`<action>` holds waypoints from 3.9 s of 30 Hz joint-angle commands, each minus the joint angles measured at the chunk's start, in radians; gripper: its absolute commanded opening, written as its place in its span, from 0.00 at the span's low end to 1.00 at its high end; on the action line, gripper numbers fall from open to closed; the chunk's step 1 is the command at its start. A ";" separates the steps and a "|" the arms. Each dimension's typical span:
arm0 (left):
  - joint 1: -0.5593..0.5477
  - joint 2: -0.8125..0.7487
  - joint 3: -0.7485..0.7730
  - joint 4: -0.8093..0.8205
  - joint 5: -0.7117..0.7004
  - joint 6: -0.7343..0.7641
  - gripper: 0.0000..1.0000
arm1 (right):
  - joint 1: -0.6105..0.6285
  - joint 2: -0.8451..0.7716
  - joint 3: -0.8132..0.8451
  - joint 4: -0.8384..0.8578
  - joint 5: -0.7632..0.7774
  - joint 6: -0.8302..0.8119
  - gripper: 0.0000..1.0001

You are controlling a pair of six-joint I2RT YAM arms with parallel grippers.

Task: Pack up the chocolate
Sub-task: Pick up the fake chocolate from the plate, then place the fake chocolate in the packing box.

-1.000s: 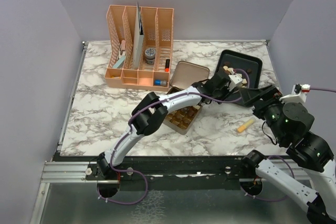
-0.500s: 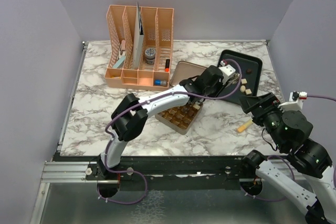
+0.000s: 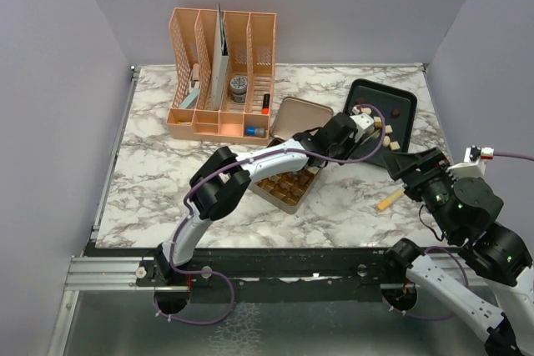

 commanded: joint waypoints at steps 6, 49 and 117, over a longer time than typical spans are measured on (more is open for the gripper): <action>-0.008 0.077 0.079 0.056 0.009 0.033 0.43 | -0.003 0.030 0.068 -0.013 0.018 0.000 0.89; -0.033 0.331 0.372 0.019 -0.004 0.077 0.50 | -0.003 0.029 0.095 -0.014 0.084 -0.031 0.89; 0.281 -0.503 -0.034 -0.571 -0.031 -0.276 0.32 | -0.003 0.411 0.147 -0.232 0.139 0.152 0.94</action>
